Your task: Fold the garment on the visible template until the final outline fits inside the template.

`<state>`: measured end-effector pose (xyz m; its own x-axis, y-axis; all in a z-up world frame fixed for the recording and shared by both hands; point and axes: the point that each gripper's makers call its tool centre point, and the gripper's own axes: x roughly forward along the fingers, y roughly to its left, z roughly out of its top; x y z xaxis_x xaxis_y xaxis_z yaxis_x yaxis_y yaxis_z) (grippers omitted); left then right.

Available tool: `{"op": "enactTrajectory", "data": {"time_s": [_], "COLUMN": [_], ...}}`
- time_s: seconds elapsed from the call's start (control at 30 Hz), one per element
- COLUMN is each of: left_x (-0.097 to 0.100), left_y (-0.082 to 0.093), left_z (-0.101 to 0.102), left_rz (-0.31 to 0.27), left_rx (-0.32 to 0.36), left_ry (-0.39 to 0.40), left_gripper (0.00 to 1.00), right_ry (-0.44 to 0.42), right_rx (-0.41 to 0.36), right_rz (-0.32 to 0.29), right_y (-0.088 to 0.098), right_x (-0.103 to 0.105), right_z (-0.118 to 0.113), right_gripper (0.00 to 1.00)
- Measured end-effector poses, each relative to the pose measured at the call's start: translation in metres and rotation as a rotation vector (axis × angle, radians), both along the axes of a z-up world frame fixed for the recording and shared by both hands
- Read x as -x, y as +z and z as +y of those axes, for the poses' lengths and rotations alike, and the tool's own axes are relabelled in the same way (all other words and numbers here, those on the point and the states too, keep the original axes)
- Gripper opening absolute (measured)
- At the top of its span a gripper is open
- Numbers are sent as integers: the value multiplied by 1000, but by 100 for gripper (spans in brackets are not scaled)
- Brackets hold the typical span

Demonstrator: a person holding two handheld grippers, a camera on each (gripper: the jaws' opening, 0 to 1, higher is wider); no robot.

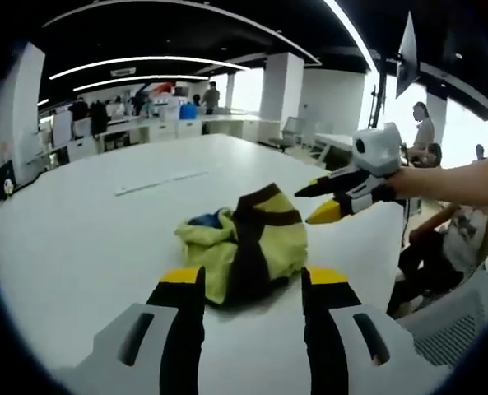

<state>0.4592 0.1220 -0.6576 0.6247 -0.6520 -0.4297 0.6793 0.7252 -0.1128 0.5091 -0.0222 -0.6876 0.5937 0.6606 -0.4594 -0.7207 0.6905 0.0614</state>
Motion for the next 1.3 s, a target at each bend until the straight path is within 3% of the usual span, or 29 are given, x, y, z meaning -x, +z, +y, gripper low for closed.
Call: {"op": "enactTrajectory", "data": {"time_s": [0.33,0.47,0.77,1.07,1.3], "left_x": [-12,-16,-23,-31,-37], "left_y": [-10,-24,-41,-54,-61], "left_z": [-25,-30,-41,-40,-38], "left_rz": [17,25,63,74,91], "left_rx": [6,-30,-25,-69,-76], "left_ry": [-34,-52,-81,-76,-57], "left_gripper": [33,29,24,17,10], "right_ry": [38,59,151,192,213], "right_rx": [11,19,-22,-98,-123], "right_rz": [12,12,44,71,91], "right_y": [-12,-15,-23,-28,-32], "right_x": [-14,-18,-18,-27,-29], "right_z": [7,10,30,43,48], "right_gripper": [41,39,37,34,22]}}
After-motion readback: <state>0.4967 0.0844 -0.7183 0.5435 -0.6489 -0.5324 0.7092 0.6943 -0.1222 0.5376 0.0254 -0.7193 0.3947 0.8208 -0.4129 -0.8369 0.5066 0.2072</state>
